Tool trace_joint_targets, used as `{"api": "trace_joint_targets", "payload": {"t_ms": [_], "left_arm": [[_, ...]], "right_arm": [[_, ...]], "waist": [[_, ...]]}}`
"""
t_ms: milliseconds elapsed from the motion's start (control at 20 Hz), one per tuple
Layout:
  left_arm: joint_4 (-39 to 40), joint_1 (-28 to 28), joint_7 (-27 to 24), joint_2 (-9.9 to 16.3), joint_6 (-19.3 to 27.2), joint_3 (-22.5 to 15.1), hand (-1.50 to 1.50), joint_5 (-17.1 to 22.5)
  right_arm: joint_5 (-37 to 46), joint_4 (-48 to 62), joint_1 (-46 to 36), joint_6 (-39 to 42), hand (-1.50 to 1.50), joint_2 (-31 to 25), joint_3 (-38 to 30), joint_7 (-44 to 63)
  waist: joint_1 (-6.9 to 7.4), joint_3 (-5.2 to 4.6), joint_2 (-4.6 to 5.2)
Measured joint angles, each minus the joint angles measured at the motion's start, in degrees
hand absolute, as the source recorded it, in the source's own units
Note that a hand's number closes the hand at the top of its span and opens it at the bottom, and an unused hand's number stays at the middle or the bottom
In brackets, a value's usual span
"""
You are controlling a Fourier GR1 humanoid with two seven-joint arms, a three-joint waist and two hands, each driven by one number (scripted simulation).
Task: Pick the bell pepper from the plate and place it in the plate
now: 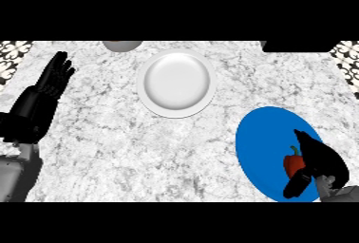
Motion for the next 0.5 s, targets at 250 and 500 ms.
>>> {"api": "trace_joint_targets", "payload": {"t_ms": [250, 500], "left_arm": [[-1.18, 0.57, 0.87, -1.14, -1.06, 1.12, 0.00, -0.58], [0.82, -0.99, 0.80, -2.28, -1.50, 1.40, 0.00, -1.77]], "right_arm": [[3.25, 5.55, -0.61, 0.68, 1.50, 1.71, -1.13, -1.86], [10.15, 6.85, -0.96, -5.61, 1.50, 2.32, -0.83, -7.15]], "waist": [[0.08, 0.01, 0.00], [-0.10, -0.23, -0.13]]}}
